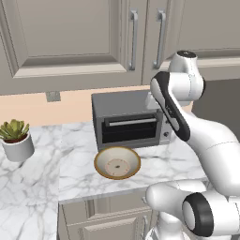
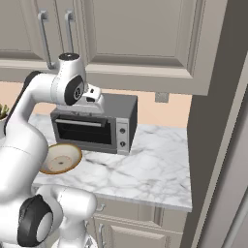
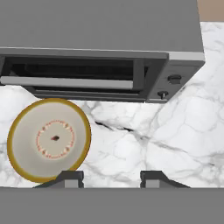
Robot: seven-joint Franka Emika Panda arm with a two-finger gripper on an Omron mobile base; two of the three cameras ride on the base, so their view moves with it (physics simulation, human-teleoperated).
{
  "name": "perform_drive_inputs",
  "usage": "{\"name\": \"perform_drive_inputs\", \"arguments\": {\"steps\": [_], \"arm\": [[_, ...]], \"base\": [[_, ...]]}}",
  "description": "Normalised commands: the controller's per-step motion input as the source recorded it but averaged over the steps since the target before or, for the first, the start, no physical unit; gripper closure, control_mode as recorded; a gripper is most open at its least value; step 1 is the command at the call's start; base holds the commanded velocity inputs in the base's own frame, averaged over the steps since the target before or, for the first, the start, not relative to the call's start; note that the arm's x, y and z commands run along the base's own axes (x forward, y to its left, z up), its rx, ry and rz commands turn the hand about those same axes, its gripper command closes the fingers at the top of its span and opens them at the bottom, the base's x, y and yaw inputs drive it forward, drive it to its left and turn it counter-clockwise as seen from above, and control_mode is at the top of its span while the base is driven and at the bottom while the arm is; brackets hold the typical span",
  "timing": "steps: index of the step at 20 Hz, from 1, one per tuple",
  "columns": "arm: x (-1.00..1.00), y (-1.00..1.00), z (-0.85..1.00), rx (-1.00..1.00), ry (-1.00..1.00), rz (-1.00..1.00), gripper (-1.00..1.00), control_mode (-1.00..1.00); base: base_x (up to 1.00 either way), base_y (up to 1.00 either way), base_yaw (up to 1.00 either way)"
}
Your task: Open the cabinet. Pick the banana and apple from the cabinet and place them into the bowl. Then close the cabinet.
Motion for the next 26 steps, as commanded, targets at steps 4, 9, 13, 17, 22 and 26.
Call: {"name": "perform_drive_inputs", "arguments": {"steps": [4, 9, 13, 17, 22, 26], "arm": [[0.0, 0.05, 0.0, -0.01, -0.07, 0.0, -1.0, -1.0], [-0.47, 0.01, 0.32, -0.03, -0.48, 0.01, -1.0, -1.0], [-0.53, 0.0, 0.4, 0.0, -0.51, 0.0, -1.0, -1.0], [-0.3, 0.0, 0.36, 0.0, -0.44, 0.0, -1.0, -1.0], [-0.32, 0.0, 0.5, 0.0, -0.44, 0.0, -1.0, -1.0], [-0.28, 0.0, 0.56, 0.0, -0.35, 0.0, -1.0, -1.0]], "base": [[0.0, 0.0, 0.0], [0.0, 0.0, 0.0], [0.0, 0.0, 0.0], [0.0, 0.0, 0.0], [0.0, 0.0, 0.0], [0.0, 0.0, 0.0]]}}
